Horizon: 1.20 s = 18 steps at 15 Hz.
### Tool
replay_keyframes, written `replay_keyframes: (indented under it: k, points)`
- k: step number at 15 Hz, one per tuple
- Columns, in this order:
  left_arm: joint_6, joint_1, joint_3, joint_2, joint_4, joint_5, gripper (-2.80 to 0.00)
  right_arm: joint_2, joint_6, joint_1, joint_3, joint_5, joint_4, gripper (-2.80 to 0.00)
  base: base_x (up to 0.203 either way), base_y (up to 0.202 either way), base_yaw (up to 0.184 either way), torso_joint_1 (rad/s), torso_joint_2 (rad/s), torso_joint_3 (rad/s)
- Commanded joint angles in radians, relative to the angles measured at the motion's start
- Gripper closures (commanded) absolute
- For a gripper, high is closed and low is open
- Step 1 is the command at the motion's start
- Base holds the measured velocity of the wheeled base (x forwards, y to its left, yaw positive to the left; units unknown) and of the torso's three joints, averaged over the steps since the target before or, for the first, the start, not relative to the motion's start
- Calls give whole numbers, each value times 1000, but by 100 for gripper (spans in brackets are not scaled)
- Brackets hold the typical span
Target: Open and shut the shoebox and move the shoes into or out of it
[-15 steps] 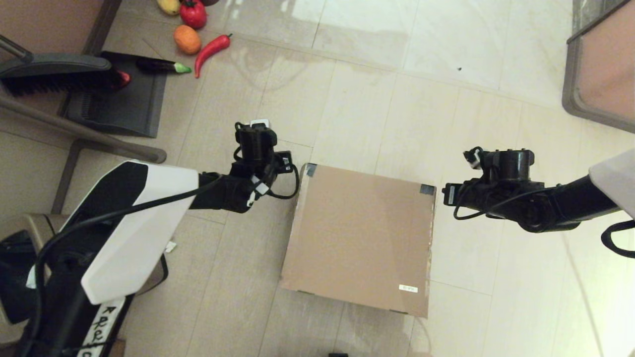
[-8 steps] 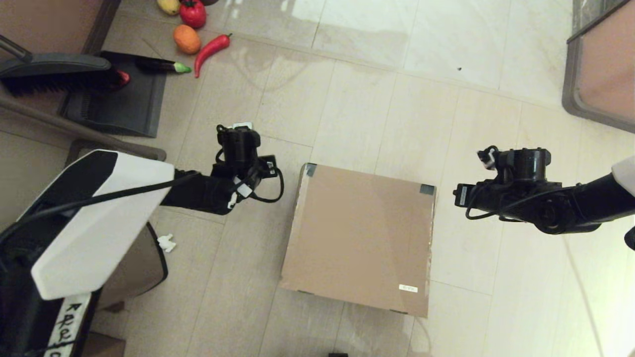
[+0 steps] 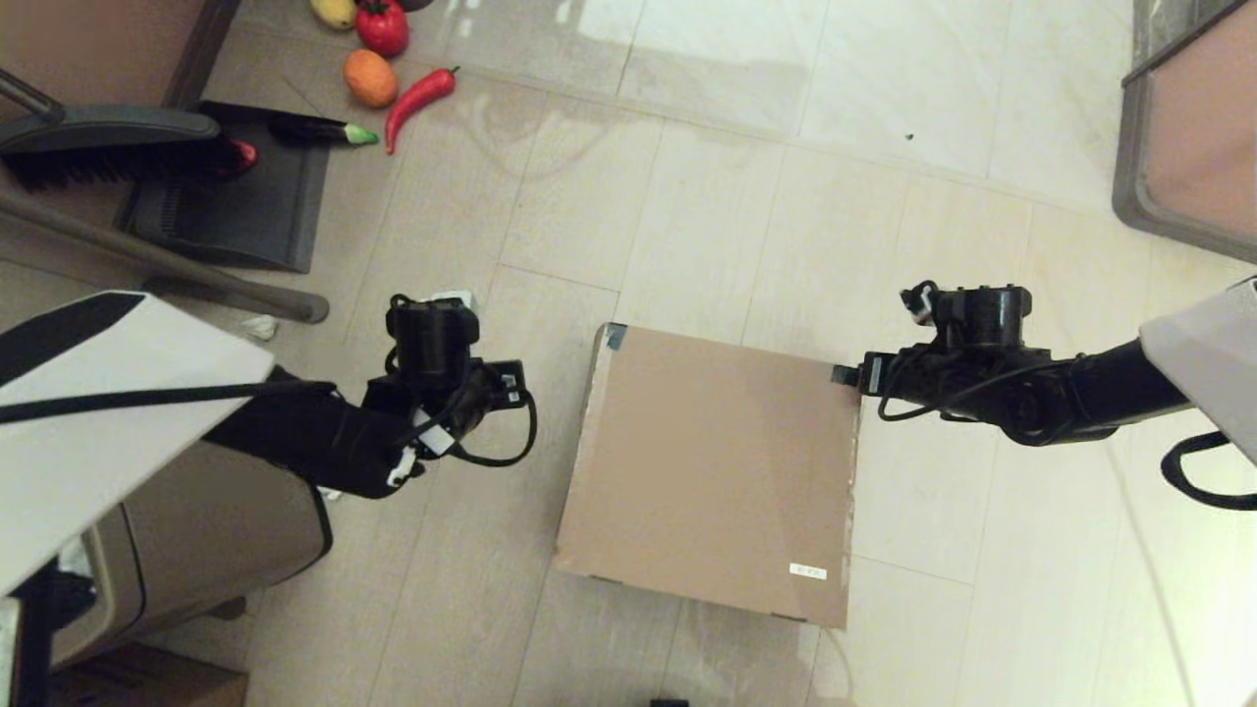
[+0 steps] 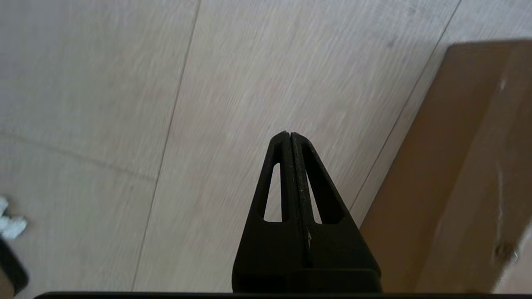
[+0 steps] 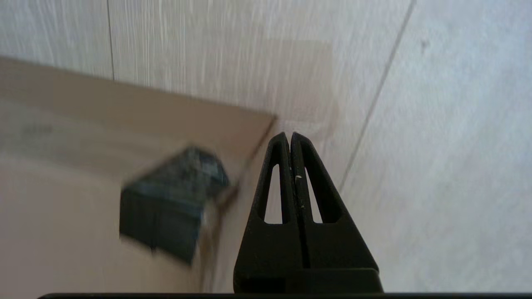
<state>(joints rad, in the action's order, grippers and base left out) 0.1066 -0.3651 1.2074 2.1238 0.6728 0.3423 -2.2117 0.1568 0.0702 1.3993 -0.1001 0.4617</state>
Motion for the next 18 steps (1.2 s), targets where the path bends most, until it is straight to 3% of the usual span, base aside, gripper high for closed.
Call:
replay_keyframes:
  k: [1,5,11,14,18]
  points:
    - [1,0,-45,-45,14,1,0,-32,2,7,72,-2,-30,0,0,0,0,0,0,0]
    - [2,7,-76,-67,16,1,0,-36,9,6,150,6,-99,0,0,0,0,0,0,0]
    - [31,25,-103,-81,17,1,0,83,4,-35,-35,9,-109,0,0,0,0,0,0,0]
    - [31,50,-102,-81,17,0,0,103,9,2,-99,5,-107,0,0,0,0,0,0,0]
    - [30,100,-96,-78,80,-2,0,61,10,67,-60,6,-107,0,0,0,0,0,0,0]
